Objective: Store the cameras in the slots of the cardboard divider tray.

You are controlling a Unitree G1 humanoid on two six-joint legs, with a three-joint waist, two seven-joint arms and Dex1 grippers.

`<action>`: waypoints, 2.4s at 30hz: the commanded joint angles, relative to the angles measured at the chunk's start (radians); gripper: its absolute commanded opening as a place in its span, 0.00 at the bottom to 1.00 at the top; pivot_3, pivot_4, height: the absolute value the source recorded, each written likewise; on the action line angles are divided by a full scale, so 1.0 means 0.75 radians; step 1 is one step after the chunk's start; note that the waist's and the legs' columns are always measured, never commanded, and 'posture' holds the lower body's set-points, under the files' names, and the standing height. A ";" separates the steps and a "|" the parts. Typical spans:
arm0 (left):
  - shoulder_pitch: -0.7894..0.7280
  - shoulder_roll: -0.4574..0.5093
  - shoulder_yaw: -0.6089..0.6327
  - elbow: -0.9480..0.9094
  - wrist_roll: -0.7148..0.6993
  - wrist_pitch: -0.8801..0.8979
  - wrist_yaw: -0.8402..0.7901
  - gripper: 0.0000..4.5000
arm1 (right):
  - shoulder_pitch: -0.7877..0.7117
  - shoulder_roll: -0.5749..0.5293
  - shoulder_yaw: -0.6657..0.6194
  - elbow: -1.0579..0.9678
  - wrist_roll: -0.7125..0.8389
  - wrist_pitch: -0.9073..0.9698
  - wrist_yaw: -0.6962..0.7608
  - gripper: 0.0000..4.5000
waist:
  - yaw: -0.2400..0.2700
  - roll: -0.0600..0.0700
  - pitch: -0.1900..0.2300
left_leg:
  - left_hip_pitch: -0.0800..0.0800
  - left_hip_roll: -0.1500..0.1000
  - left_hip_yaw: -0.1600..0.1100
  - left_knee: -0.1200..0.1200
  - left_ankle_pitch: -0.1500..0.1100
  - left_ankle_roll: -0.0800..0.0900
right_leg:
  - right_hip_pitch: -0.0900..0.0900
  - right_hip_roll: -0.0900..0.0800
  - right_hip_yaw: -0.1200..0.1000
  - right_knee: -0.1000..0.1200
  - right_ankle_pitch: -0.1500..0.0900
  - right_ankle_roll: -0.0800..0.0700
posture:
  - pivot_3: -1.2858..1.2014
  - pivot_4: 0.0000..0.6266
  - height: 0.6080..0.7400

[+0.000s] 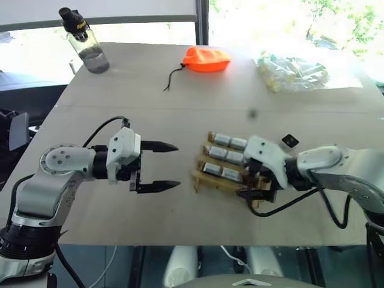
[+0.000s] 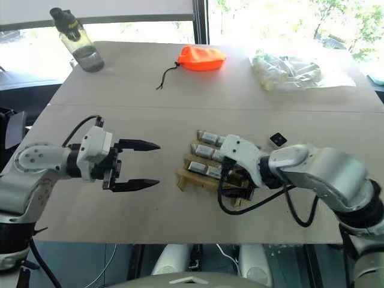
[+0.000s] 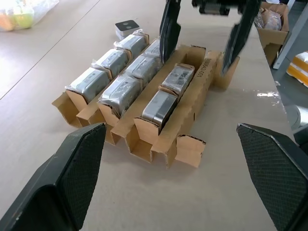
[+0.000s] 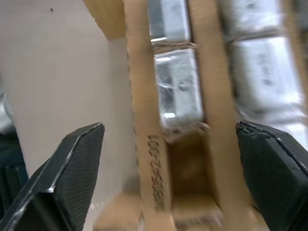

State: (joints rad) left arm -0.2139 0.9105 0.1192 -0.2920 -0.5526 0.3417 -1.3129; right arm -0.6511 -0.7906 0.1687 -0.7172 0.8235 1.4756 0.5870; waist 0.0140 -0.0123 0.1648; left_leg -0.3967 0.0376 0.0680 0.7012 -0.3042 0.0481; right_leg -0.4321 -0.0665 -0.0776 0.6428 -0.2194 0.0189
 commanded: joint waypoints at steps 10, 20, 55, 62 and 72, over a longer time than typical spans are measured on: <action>-0.059 -0.031 -0.031 0.009 0.001 -0.029 0.000 1.00 | 0.383 -0.142 -0.401 0.320 -0.256 -0.663 0.149 0.99 | 0.001 -0.002 -0.001 | 0.001 0.000 0.001 0.000 0.000 0.000 | 0.000 0.001 0.002 0.000 0.000 0.000 | 0.52 0.24 0.89; -0.095 -0.054 -0.055 0.028 0.005 -0.045 -0.005 1.00 | 0.505 0.022 -0.293 0.827 -0.627 -1.273 0.158 0.99 | -0.005 -0.001 -0.001 | 0.004 0.001 0.005 0.000 0.000 0.000 | 0.001 0.005 0.009 0.001 0.000 0.001 | 0.52 0.24 0.89; -0.554 -0.356 -0.208 0.361 -0.011 0.265 0.221 1.00 | 0.504 -0.046 -0.150 0.809 -1.173 -2.049 0.233 0.42 | 0.001 -0.002 -0.001 | 0.004 0.000 0.006 0.002 0.000 0.000 | 0.001 0.004 0.011 0.001 0.002 0.004 | 0.52 0.24 0.89; -0.762 -0.530 -0.419 0.533 0.089 0.297 0.149 1.00 | 0.367 -0.072 -0.077 0.743 -1.483 -2.373 0.118 0.42 | -0.005 -0.001 -0.001 | 0.005 -0.001 0.008 0.003 0.001 -0.001 | 0.001 0.005 0.012 0.002 0.002 0.004 | 0.52 0.24 0.89; -0.914 -0.671 -0.430 0.695 0.125 0.309 0.140 1.00 | 0.276 -0.044 0.002 0.712 -1.737 -2.587 0.010 0.42 | 0.000 -0.001 -0.001 | 0.004 -0.001 0.008 0.003 0.002 -0.002 | 0.001 0.004 0.011 0.002 0.002 0.004 | 0.52 0.24 0.89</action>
State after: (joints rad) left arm -0.8685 0.4119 -0.2200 0.2286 -0.4642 0.5809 -1.2135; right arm -0.4263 -0.8134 0.1826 -0.1541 -0.4570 -0.4342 0.6187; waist 0.0139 -0.0132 0.1640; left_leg -0.3936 0.0371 0.0736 0.7035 -0.3031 0.0465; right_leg -0.4314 -0.0631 -0.0693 0.6443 -0.2179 0.0221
